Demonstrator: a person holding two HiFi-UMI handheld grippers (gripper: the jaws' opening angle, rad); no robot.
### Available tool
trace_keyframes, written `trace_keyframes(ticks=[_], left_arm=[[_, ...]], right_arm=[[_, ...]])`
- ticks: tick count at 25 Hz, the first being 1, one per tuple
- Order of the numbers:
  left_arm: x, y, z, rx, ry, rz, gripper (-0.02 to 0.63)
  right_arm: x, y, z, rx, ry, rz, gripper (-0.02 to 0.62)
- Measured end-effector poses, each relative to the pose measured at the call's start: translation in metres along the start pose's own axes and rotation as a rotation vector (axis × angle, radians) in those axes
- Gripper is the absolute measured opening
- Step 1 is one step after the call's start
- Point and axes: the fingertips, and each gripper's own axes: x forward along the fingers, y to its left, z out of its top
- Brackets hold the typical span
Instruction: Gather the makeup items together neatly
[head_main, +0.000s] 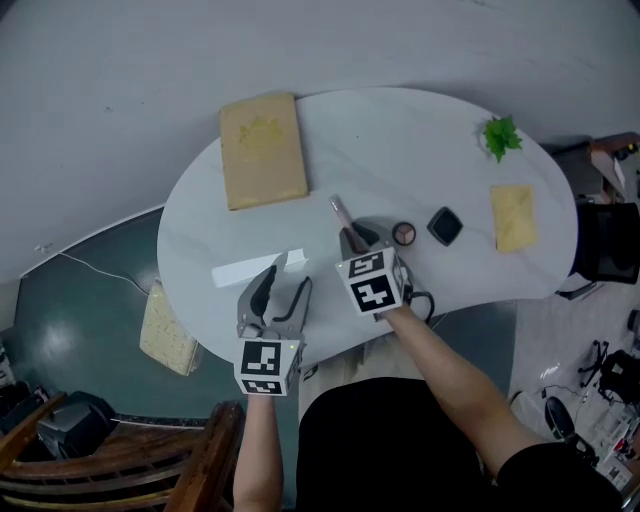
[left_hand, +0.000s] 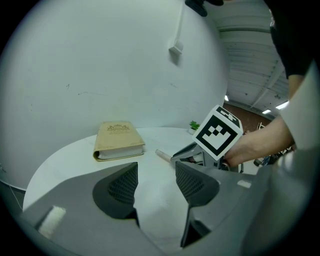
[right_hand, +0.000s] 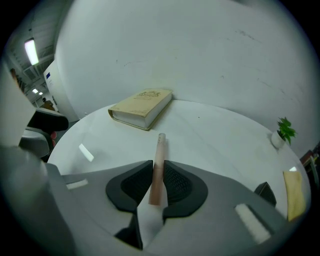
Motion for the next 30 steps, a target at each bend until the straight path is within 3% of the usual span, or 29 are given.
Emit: trace_keyframes(ticks=[16,30], left_arm=[[0.025,-0.03,0.004,0.058,0.029,-0.08,0.23],[0.024,-0.036,0.003,0.072,0.038,-0.075,0.229]], right_arm=[[-0.029,-0.04,-0.04,0.25,-0.014,-0.113,0.075],[-0.025,-0.042,-0.052,0.275,-0.006,-0.098,0.077]])
